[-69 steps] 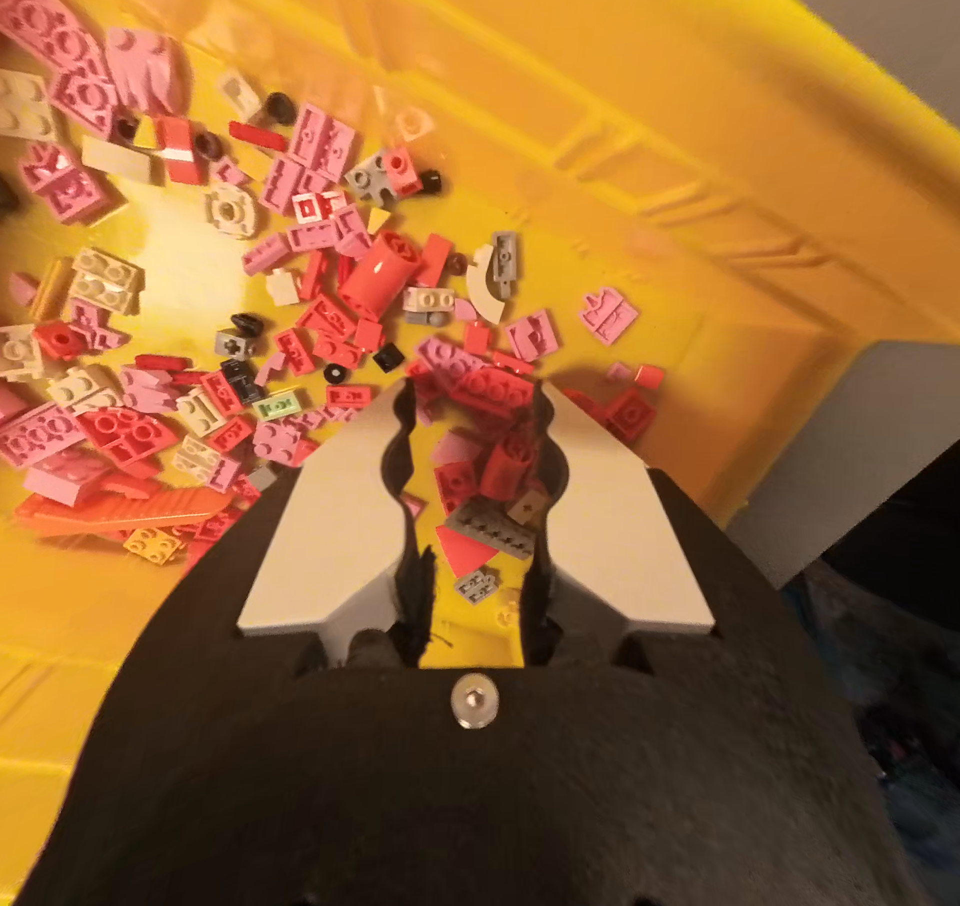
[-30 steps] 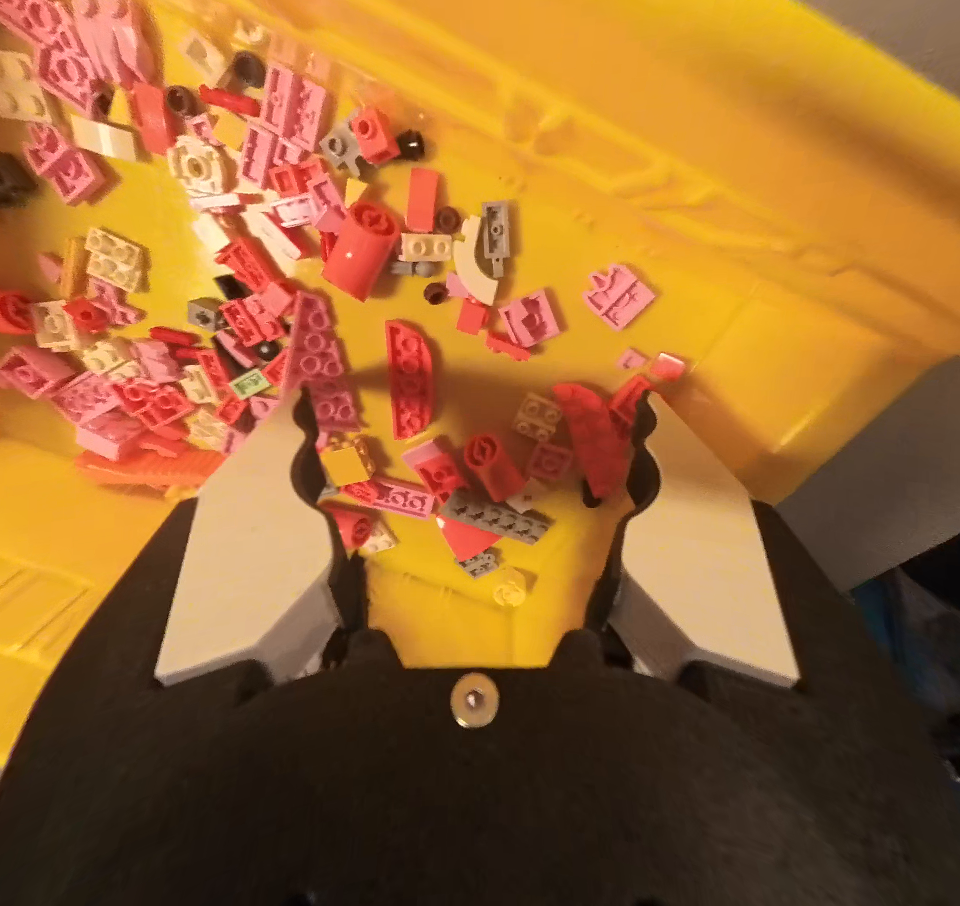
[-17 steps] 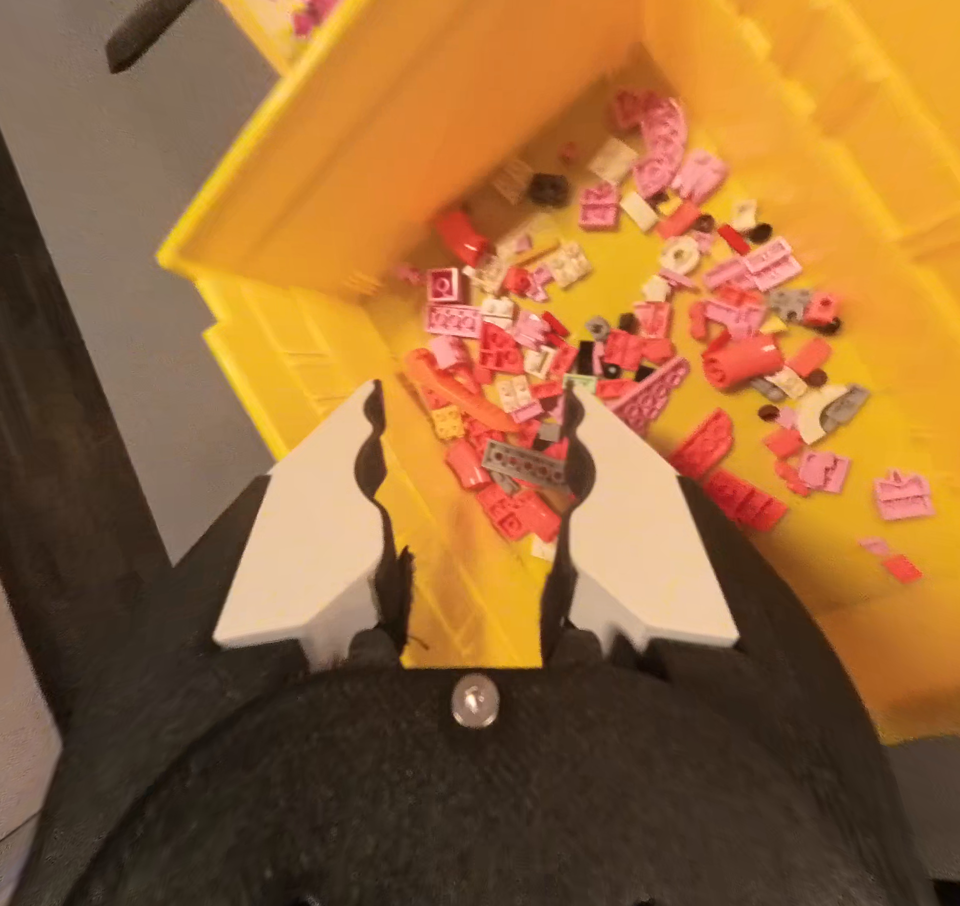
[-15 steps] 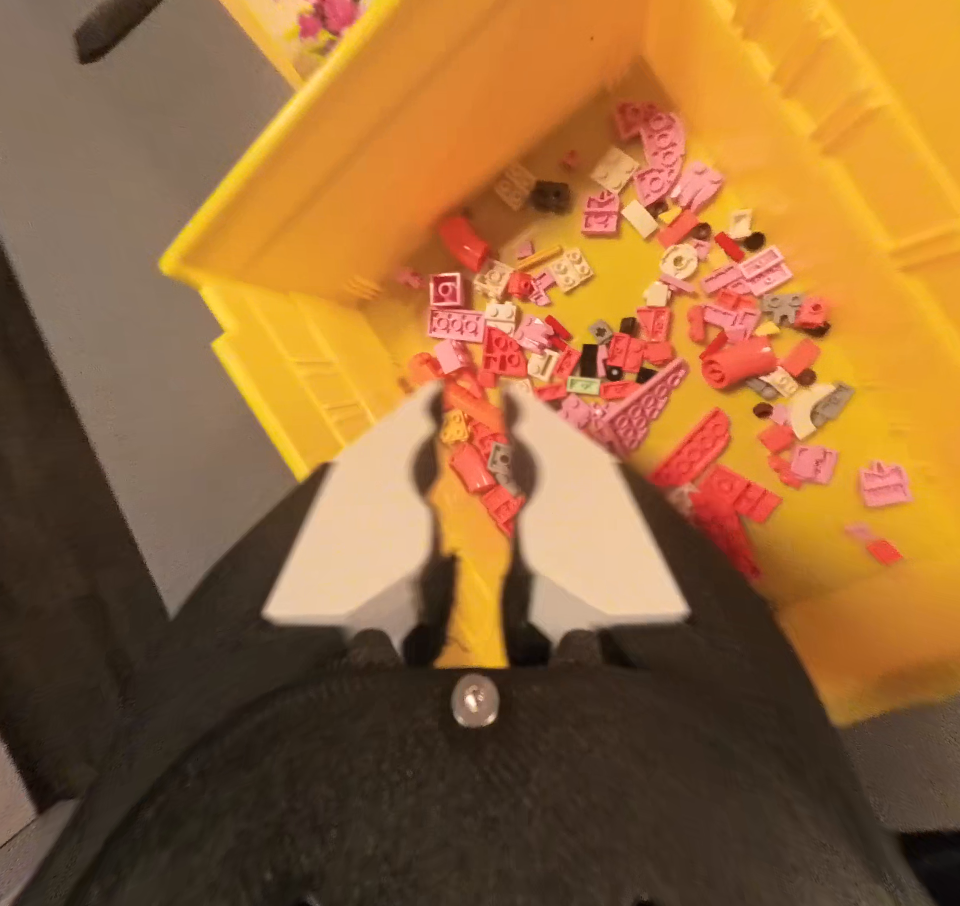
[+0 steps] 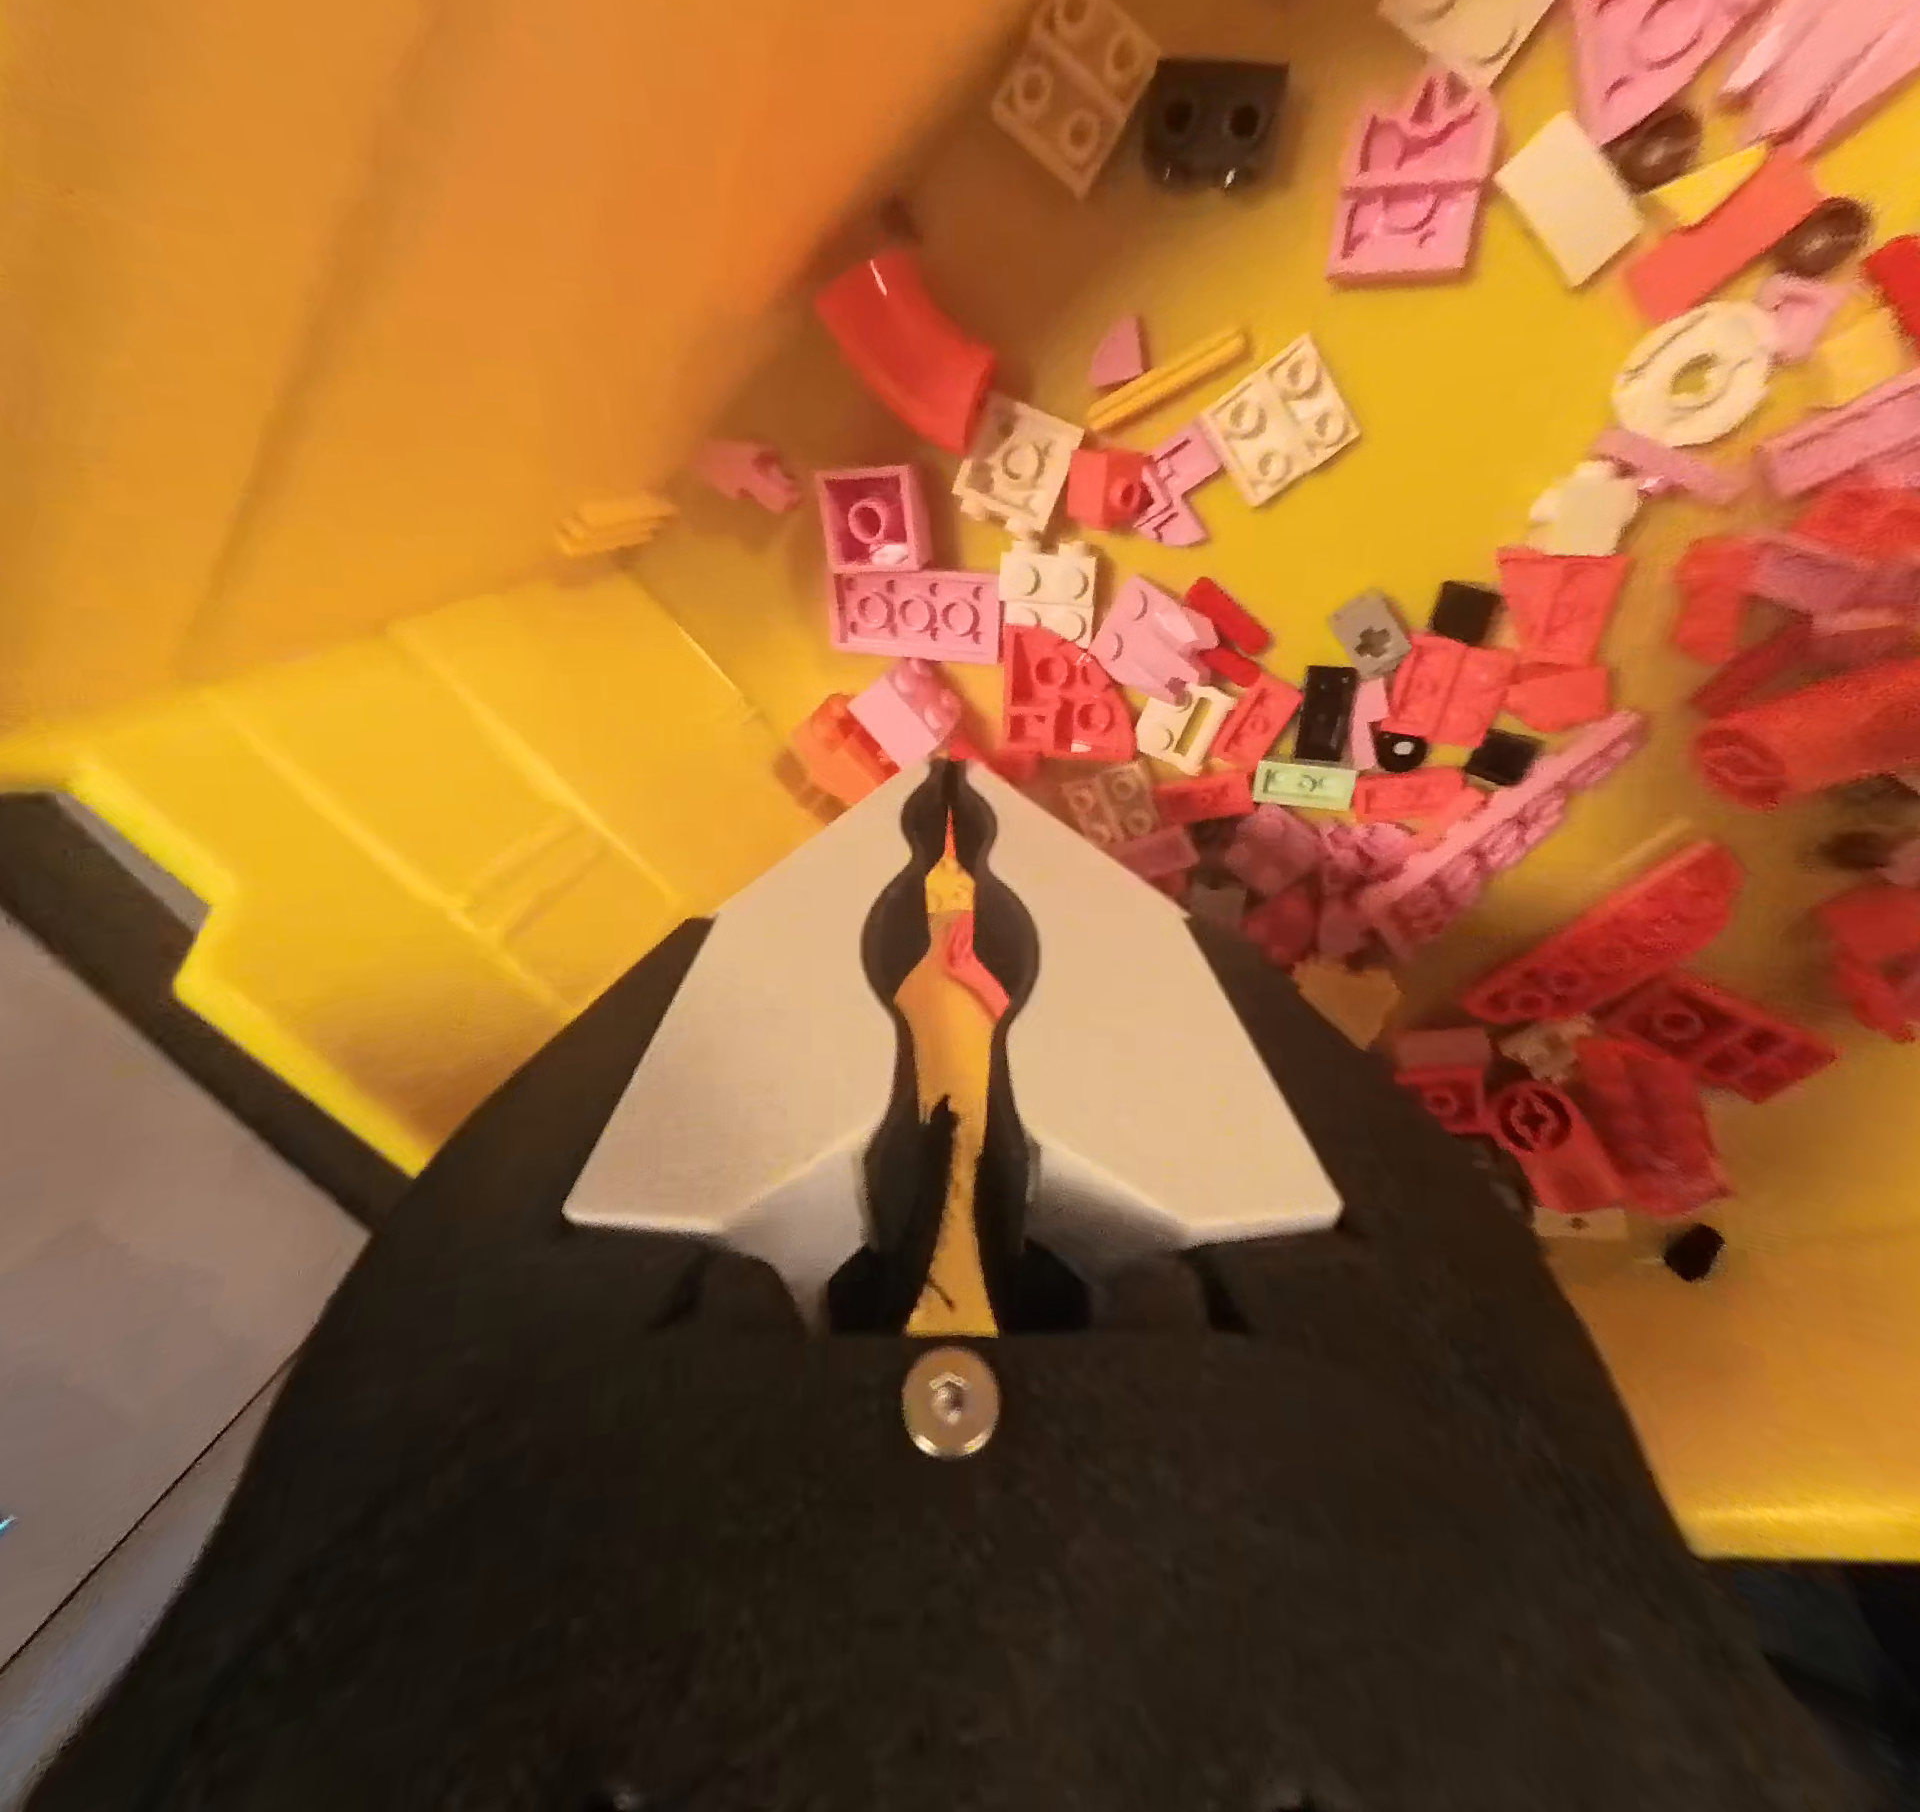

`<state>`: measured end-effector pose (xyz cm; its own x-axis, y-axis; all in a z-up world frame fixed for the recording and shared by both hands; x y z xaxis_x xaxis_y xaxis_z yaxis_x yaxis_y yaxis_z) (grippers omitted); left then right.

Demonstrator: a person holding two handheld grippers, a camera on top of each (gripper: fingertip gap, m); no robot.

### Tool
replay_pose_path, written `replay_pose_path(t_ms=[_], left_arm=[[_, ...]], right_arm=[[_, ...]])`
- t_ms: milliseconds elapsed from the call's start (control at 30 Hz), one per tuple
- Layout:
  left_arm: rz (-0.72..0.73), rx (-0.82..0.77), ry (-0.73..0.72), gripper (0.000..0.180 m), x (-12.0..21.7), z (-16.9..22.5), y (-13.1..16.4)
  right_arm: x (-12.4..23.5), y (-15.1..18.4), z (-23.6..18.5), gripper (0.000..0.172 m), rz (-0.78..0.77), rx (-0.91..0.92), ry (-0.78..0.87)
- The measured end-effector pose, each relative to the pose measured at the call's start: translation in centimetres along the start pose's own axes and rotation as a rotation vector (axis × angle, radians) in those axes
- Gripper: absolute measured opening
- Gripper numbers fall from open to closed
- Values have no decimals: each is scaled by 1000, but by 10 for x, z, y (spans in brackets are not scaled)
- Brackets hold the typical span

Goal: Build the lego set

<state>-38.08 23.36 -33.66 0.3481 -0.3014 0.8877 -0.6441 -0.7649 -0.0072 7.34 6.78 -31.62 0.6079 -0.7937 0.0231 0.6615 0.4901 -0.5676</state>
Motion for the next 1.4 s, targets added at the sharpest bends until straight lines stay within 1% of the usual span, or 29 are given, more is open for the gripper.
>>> replay_pose_path(t_ms=[133, 233, 333, 367, 400, 500, 533, 567, 667, 767, 867, 967, 1000, 1133, 1200, 1300, 1333, 1400], left_arm=[[-18, -26, -91, 0, -7, -11, -1], [-5, 22, -42, 0, -9, -15, -4], [-11, 49, 47, 0, -10, -12, -7], [-13, 57, 89, 0, -10, -9, -8], [-6, 73, 162, 0, -9, -2, -9], [84, 147, 526, 0, 8, 25, -22], [99, 171, 547, 0, 10, 25, -25], [127, 189, 500, 0, 10, 19, -27], [197, 260, 242, 0, 5, -14, -32], [195, 256, 59, 0, 0, -36, -31], [141, 208, 38, 0, -8, -35, -31], [78, 127, -7, 0, -15, -31, -33], [71, 114, -9, 0, -16, -28, -34], [51, 117, 67, 0, -19, -16, -37], [64, 128, 151, 0, -15, -8, -39], [85, 173, 328, 0, -9, 4, -41], [87, 182, 358, 0, -8, 5, -40], [99, 193, 366, 0, -8, 6, -37]], right_arm=[[0, 0, 0, 25, 3, -3, 0], [-1, 0, 0, 24, 2, -5, -5], [-1, 0, 0, 24, 0, -3, -6], [-1, 0, 0, 24, 0, -3, -7], [-1, 0, 0, 24, 0, -3, -7], [-1, 0, 0, 23, 0, -3, -8], [-1, 0, 0, 23, 1, -4, -9], [-1, 0, 0, 23, 1, -4, -9], [-2, 0, 0, 23, 1, -4, -11], [-2, 0, -1, 23, 0, -4, -12], [-2, 0, -1, 23, -2, -3, -14], [-2, 0, -1, 23, -3, -3, -15], [-2, 0, -1, 23, -3, -3, -15], [-2, 0, -1, 22, -2, -5, -17], [-2, -1, -1, 22, 0, -6, -17], [-2, -1, -1, 22, 1, -9, -19], [-2, -1, -1, 22, 2, -9, -21], [-2, -1, -1, 22, 4, -10, -22]])
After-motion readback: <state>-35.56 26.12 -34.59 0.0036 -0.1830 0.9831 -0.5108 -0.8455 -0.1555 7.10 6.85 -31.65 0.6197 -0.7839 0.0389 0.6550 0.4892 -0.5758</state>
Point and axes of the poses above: each gripper's, where its closed fingertips meet, x back along the fingers, y out of its underside, z = x × y across the jaws, the point moved 6 cm from there along x, back along the fingers, and after that the axes turned 11 degrees about -y, right-handed, at the moved point
